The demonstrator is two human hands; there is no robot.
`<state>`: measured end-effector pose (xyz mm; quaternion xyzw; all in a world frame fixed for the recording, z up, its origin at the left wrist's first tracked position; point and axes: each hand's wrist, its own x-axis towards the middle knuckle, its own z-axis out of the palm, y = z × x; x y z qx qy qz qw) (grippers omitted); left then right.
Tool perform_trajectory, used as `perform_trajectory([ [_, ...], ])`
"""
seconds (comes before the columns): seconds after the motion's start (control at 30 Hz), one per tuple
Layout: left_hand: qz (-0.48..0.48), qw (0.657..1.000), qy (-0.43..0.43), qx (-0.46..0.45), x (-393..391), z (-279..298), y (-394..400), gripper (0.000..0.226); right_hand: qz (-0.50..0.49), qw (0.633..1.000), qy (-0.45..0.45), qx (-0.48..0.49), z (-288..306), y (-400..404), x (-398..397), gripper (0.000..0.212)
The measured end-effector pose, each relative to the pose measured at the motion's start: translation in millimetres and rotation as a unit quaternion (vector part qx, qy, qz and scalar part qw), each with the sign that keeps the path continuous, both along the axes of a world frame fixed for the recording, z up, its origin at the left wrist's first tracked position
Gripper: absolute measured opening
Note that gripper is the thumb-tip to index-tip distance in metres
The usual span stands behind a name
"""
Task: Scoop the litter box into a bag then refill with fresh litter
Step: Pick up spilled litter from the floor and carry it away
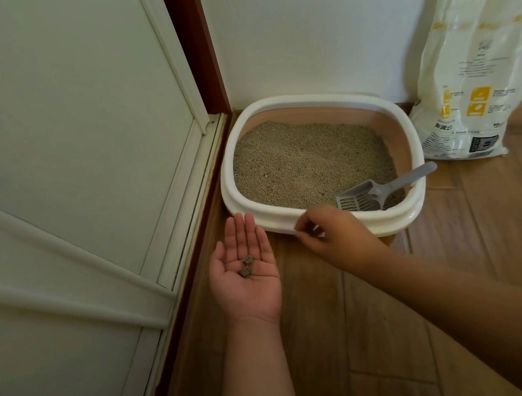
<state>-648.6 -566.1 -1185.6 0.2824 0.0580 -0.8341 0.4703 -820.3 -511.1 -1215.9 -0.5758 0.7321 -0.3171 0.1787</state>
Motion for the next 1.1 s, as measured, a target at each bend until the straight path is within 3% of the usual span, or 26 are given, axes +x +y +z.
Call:
perform_trajectory([
  [0.13, -0.02, 1.0, 0.001, 0.001, -11.5, 0.7, 11.3, 0.042, 0.07, 0.994, -0.022, -0.075, 51.1, 5.5, 9.6, 0.012],
  [0.3, -0.051, 0.998, 0.018, -0.017, -24.8, 0.8, 18.6, 0.047, 0.101, 0.99, -0.033, -0.089, 58.5, 11.3, 28.6, 0.015],
  [0.5, -0.06, 0.997, 0.041, -0.024, -27.9, 1.4, 24.3, 0.045, 0.072, 0.99, -0.064, -0.106, 52.6, 19.2, 32.9, 0.02],
  [0.63, -0.032, 0.998, 0.06, -0.003, -27.5, 5.7, 24.1, 0.041, -0.024, 0.974, -0.19, -0.119, 45.7, 26.8, 19.5, 0.015],
  [0.7, -0.022, 0.998, 0.062, -0.003, -24.8, 7.1, 20.2, 0.04, -0.069, 0.972, -0.209, -0.084, 25.7, 34.9, 6.2, 0.013],
  [0.83, -0.014, 0.998, 0.061, -0.013, -16.7, 9.3, 13.5, 0.039, -0.094, 0.976, -0.155, 0.118, -35.2, 64.1, -24.1, 0.015],
  [1.0, -0.01, 0.999, 0.05, -0.012, -10.1, 11.9, 8.3, 0.04, -0.157, 0.946, -0.111, 0.259, -102.4, 97.5, -43.6, 0.062],
  [1.1, -0.012, 0.999, 0.042, -0.011, -6.0, 12.4, 5.8, 0.04, -0.137, 0.94, -0.062, 0.305, -120.1, 97.2, -38.8, 0.082],
])
